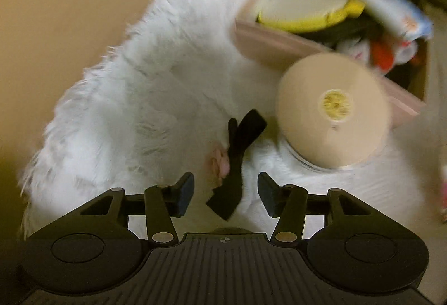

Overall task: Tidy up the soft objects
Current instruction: 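Grasp the black bow clip with the left gripper while the right lifts the Kleenex pack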

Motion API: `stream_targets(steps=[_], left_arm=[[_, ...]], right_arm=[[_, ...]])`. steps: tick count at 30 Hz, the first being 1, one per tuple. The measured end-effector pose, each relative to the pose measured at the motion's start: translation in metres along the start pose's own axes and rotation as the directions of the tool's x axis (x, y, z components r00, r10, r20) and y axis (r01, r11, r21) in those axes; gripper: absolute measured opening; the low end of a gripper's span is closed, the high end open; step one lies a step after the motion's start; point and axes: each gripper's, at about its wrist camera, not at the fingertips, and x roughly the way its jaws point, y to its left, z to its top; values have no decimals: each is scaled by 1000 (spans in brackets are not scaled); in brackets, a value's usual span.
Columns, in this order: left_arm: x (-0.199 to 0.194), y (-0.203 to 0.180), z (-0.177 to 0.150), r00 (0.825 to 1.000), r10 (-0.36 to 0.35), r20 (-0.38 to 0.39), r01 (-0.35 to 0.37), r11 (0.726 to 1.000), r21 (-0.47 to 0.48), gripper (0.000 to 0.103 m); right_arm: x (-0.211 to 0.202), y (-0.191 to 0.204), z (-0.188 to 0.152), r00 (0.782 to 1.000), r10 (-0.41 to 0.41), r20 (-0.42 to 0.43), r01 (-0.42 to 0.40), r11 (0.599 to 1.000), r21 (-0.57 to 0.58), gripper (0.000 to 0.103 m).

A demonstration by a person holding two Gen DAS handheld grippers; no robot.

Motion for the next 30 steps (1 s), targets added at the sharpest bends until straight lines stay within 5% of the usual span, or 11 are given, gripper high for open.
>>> stream_targets(steps=[5,8,11,16,25,30], left_arm=[[40,-1,9,994,-47,-99,49,998,25,59],[44,8,11,995,-57,-79,56,998,-7,57],[43,13,5,993,-103,-63,99,993,-63,33],[33,4,-16,999,-37,-38,31,988,-153,32],[-44,-11,-66,994,9,109,23,959,-284,32],[-96,-32,-94,965,13,261,93,917,-389,32]], right_arm=[[3,-7,-10,1000,-10,-5,10,1000,-1,19],[5,-12,-9,1000,4,-3,-4,1000,9,19],[9,-16,-10,1000,-15,-4,15,1000,13,22],[18,-16,-14,998,-63,-14,63,998,-23,36],[31,-16,-25,997,-67,-31,66,997,-45,36],[27,-9,-26,998,-55,-22,53,996,-76,25]])
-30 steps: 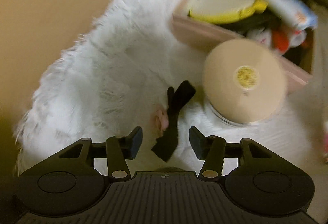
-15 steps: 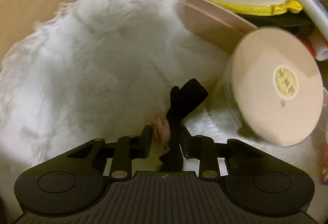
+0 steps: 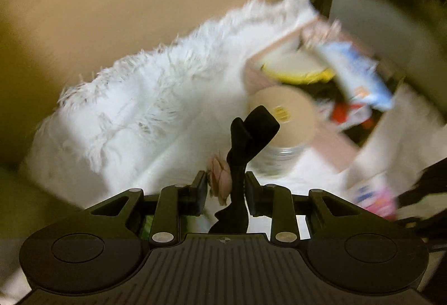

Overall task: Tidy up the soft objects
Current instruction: 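Grasp the black bow clip with the left gripper while the right lifts the Kleenex pack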

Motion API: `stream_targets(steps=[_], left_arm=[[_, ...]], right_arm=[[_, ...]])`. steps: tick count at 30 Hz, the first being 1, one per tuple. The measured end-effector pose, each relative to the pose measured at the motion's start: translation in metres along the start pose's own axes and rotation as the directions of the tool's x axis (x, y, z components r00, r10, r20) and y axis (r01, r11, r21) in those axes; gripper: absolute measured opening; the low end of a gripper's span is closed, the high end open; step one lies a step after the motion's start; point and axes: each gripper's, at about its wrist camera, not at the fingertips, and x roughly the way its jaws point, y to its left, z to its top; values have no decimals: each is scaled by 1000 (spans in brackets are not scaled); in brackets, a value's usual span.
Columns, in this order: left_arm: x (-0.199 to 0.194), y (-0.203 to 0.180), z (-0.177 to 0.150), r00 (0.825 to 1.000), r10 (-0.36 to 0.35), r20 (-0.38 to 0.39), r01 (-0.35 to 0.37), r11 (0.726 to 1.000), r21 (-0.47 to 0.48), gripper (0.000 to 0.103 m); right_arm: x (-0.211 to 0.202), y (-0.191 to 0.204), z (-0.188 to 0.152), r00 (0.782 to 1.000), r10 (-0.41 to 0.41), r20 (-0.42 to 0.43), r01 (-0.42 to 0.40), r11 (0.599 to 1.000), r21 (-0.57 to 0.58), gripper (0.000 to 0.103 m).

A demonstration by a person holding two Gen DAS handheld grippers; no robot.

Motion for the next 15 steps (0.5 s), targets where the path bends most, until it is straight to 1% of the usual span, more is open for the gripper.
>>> stream_targets(steps=[1,4,7,8,11,13,15], left_arm=[[-2,-9,3,1000,-15,27,15,1000,-22,32],[-15,-23,-17,993,-42,108,52,994,-99,32],[-17,-31,-48,984,-59,166,93,974,-207,32],[-15,-32,-59,981,-64,183,109,961,-253,32],[-6,-38,-90,977,-54,206,133,910,-394,32],[-2,-43,-106,977,-45,209,139,878,-457,32],[2,-47,-117,979,-30,202,129,860,-494,32]], right_arm=[[-1,2,0,1000,8,0,-8,1000,-11,24],[-2,6,2,1000,9,0,-9,999,-37,19],[-3,4,2,1000,-12,1,12,998,-56,19],[-4,2,2,1000,-16,2,16,998,-59,19],[-6,-9,0,1000,-28,-5,27,999,-43,19],[-10,-14,-2,1000,-24,2,24,999,-48,21],[-17,-12,-5,998,-50,45,53,995,-81,22]])
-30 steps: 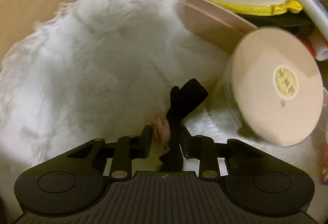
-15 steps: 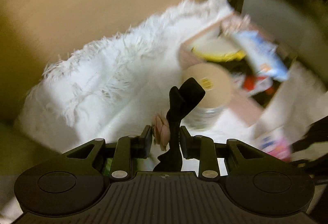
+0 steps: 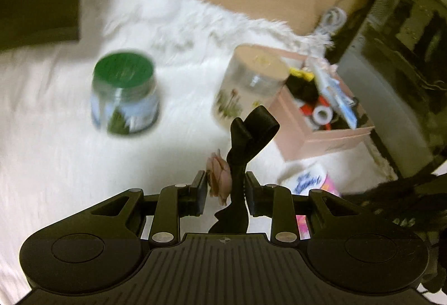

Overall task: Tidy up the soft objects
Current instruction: 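Grasp the black bow clip with the left gripper while the right lifts the Kleenex pack, then carry the Kleenex pack and black bow clip over the pink box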

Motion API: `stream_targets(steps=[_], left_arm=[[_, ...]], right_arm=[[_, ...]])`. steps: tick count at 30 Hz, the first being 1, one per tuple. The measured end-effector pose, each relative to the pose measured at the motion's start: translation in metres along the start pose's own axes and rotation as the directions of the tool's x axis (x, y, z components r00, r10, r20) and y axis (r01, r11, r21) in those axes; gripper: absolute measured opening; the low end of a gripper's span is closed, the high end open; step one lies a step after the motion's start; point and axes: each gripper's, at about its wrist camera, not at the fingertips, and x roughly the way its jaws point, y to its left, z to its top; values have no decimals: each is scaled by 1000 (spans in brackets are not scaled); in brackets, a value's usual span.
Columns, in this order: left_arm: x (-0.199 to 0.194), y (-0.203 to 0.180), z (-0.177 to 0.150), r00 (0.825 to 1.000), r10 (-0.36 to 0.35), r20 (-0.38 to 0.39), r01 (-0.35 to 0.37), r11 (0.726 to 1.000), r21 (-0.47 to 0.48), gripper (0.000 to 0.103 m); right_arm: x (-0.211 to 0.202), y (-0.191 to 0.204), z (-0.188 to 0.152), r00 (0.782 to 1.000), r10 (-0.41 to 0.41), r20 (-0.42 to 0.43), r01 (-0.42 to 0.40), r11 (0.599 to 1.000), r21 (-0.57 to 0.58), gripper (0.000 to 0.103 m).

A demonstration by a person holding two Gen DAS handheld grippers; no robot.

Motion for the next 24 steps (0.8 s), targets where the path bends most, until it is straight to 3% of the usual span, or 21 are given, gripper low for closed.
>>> stream_targets(steps=[2,5,6,10,14,20,24], left_arm=[[-1,2,-9,1000,-6,-3,6,999,-42,32],[-3,5,-19,1000,-21,-11,20,996,-93,32],[-3,4,-21,1000,-25,-9,24,995,-98,32],[3,-5,-27,998,57,-6,-57,993,-107,32],[3,-16,-33,990,137,-31,-140,978,-153,32],[0,-22,-45,979,195,-51,-201,965,-167,32],[-1,-21,-48,979,196,-58,-203,963,-177,32]], right_arm=[[-6,3,-3,999,-35,34,36,998,-42,31],[-13,7,-5,997,-37,71,42,997,-67,69],[-15,8,-6,996,-34,83,40,997,-72,71],[5,9,-5,992,-111,53,116,987,-114,71],[26,1,-6,996,-90,-14,87,985,-151,72],[29,-6,-9,1000,-31,0,31,996,-78,73],[26,6,-17,999,-41,4,41,988,-146,58]])
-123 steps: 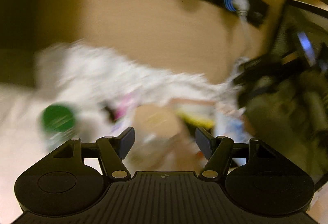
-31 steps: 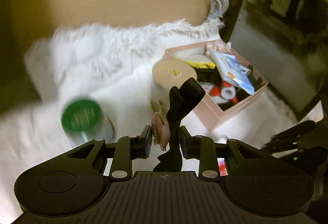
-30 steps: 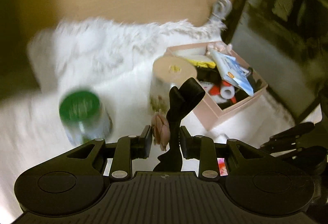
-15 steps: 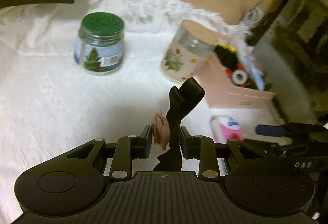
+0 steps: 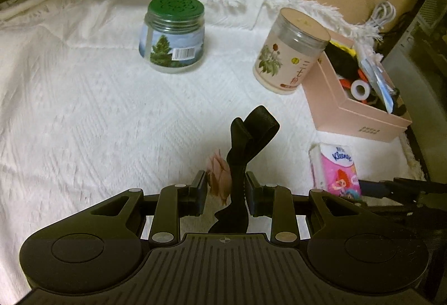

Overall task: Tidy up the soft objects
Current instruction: 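Carry the Kleenex pack and black bow clip over the pink box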

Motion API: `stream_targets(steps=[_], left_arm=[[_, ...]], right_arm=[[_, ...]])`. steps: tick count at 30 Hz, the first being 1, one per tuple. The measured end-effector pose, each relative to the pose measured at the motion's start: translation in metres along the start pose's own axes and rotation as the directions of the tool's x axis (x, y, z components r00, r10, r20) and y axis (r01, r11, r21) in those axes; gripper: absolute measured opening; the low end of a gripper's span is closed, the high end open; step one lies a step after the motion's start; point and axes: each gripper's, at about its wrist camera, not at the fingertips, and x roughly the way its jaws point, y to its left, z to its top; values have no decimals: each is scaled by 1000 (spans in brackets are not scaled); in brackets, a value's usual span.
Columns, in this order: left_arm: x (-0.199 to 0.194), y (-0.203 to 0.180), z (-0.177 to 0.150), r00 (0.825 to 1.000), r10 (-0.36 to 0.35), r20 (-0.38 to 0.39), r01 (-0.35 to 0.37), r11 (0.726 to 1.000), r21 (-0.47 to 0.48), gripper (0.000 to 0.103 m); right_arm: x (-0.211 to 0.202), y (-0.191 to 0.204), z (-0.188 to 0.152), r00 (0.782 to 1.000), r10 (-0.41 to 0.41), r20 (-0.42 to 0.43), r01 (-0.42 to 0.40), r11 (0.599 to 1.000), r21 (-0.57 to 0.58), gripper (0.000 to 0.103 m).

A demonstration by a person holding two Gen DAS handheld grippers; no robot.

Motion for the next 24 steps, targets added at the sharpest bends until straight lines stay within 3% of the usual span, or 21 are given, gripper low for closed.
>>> stream_targets(steps=[3,11,16,21,24], left_arm=[[-1,1,1,1000,-3,6,3,1000,-5,32],[-7,10,-2,998,-59,1,59,997,-42,32],[-17,13,15,992,-122,37,125,989,-84,32],[-30,-22,64,959,-265,102,266,964,4,32],[-29,-63,97,926,-357,119,347,933,98,33]], right_arm=[[-3,4,1,1000,-8,2,8,1000,-18,53],[-30,16,19,998,58,37,-56,997,-47,52],[-63,24,37,988,76,132,-62,992,-111,52],[-115,7,58,960,5,281,21,996,-91,52],[-145,-13,58,922,-108,371,134,990,-44,52]])
